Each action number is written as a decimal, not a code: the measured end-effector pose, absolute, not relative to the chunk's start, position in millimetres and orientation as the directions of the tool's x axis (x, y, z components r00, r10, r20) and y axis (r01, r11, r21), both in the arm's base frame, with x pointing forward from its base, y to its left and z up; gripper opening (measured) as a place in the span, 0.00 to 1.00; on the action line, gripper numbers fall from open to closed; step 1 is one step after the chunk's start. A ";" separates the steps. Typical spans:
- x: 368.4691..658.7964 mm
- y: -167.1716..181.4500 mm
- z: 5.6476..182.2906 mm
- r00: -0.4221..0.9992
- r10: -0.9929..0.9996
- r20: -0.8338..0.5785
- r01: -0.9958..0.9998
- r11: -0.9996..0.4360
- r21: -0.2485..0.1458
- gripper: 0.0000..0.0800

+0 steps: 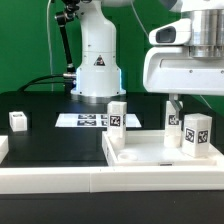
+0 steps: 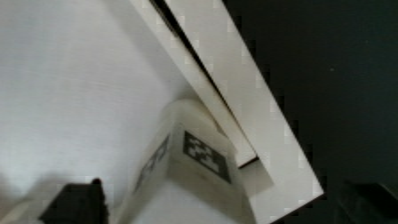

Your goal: Assemble square table

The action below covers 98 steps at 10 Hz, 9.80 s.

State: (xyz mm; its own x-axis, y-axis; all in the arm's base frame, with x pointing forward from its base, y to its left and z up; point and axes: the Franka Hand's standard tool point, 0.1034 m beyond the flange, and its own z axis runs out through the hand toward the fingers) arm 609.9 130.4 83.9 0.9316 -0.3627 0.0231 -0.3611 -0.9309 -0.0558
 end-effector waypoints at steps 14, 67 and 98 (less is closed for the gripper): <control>609.4 119.0 78.3 0.991 0.124 0.053 0.125 -0.992 -0.008 0.36; 615.3 116.5 76.4 0.652 -0.758 0.019 -0.752 -0.650 -0.110 0.36; 618.4 116.2 78.1 0.984 0.145 0.100 0.145 -0.989 0.008 0.81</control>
Offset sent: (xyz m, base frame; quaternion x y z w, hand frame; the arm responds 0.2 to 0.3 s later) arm -0.0038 0.0044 0.0031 0.0051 -0.0093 -0.2198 0.9755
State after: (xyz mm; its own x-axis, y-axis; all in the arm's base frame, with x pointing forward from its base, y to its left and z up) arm 618.4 116.2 78.1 0.9843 0.1451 0.1004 0.1450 -0.9894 0.0084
